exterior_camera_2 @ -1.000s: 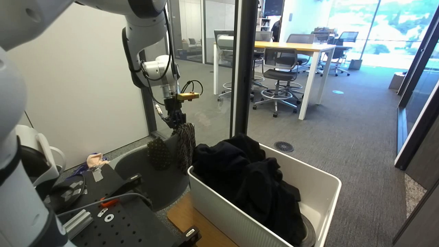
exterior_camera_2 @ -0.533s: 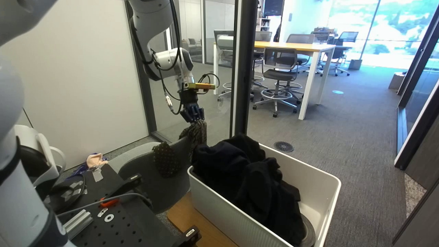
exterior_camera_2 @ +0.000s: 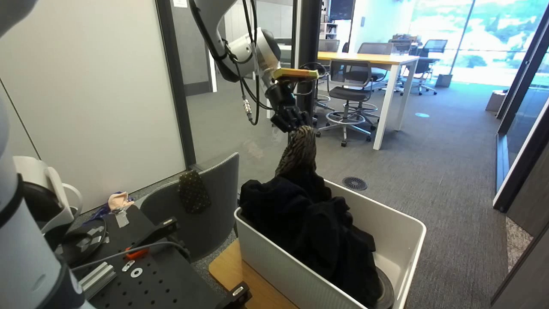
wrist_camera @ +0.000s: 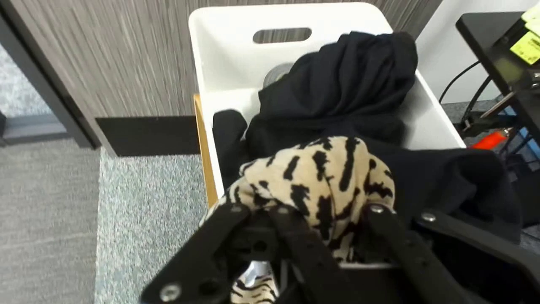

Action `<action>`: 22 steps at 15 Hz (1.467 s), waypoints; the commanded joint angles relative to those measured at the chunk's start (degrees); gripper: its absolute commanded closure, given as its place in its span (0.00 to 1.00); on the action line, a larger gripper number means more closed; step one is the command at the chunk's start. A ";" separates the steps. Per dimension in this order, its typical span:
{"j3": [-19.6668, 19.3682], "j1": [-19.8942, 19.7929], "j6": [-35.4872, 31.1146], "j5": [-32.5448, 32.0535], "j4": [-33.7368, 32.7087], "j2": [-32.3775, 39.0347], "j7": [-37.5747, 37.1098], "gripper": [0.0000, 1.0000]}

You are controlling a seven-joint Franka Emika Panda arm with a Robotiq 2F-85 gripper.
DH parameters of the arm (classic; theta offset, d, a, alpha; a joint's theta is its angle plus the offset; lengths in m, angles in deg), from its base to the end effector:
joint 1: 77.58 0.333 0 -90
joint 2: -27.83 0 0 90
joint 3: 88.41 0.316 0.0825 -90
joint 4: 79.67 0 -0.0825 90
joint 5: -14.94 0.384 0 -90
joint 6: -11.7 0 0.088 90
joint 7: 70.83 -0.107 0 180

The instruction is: Pick up the animal print cloth from the chair and put it in the box

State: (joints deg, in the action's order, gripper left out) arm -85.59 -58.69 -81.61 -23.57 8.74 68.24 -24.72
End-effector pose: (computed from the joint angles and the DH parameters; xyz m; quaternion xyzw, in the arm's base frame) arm 0.6207 0.1746 0.2211 0.6851 0.6024 -0.3426 0.2244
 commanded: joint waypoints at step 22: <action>-0.79 -24.66 -17.60 14.17 19.29 -14.10 -20.45 0.96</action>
State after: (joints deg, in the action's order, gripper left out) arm -86.31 -81.69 -92.51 -13.50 26.53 54.37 -46.92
